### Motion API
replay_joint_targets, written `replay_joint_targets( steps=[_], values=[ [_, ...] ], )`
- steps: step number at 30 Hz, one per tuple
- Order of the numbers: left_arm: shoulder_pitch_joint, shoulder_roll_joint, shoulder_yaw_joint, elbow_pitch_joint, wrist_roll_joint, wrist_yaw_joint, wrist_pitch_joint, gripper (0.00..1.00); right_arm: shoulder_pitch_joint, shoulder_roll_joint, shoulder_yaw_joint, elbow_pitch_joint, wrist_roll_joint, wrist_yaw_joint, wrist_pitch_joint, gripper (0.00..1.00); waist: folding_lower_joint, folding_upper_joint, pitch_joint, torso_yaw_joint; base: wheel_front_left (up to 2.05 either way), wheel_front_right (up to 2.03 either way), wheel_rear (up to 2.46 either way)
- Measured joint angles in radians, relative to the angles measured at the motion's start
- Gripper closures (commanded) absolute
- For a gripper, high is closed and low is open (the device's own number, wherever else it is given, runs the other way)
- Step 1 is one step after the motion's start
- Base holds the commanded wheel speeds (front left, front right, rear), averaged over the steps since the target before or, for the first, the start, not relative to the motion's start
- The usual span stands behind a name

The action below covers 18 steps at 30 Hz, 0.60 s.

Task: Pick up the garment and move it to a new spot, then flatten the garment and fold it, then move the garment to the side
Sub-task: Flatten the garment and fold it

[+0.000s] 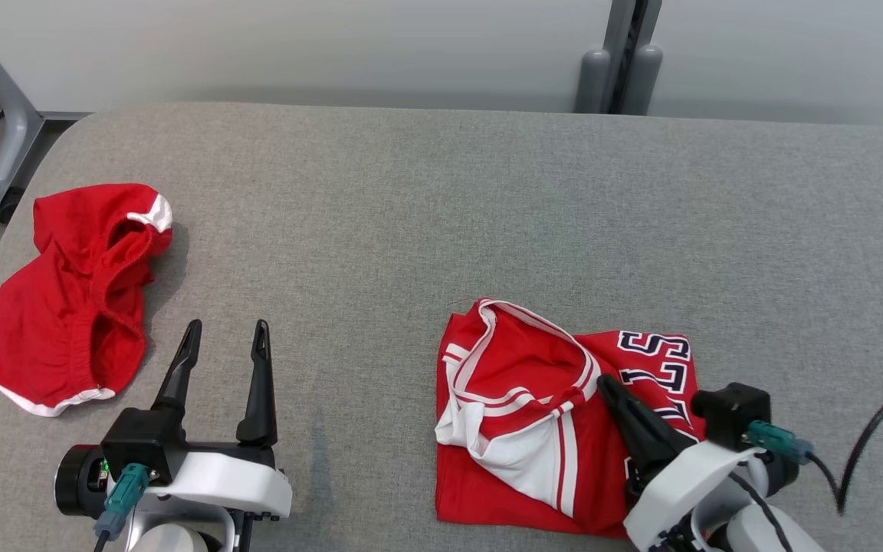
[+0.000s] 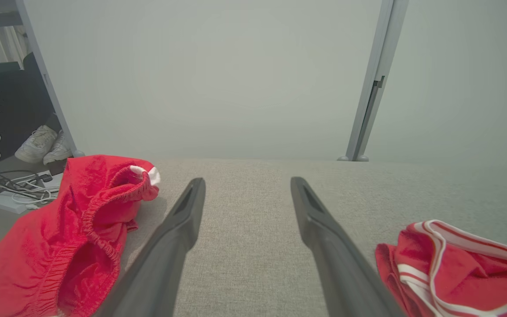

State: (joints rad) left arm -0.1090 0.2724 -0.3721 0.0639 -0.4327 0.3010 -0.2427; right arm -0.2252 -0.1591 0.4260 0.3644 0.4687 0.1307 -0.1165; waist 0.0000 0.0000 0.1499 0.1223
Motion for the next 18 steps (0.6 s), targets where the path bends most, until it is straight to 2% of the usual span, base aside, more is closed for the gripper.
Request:
replay_joint_targets(
  steps=[8,18],
  values=[
    [-0.003,-0.010,0.001,0.013,0.000,-0.005,-0.009,0.00,-0.055,0.005,0.173,0.093,0.070,0.000,-0.017,1.00,0.0000,0.0000,0.017,0.016,0.00,0.00,0.00],
    [-0.007,-0.016,0.007,0.026,0.000,-0.011,-0.014,0.00,-0.062,-0.016,0.404,0.084,0.174,0.000,-0.015,1.00,-0.0001,0.0000,0.026,0.007,0.00,0.00,0.00]
  ],
)
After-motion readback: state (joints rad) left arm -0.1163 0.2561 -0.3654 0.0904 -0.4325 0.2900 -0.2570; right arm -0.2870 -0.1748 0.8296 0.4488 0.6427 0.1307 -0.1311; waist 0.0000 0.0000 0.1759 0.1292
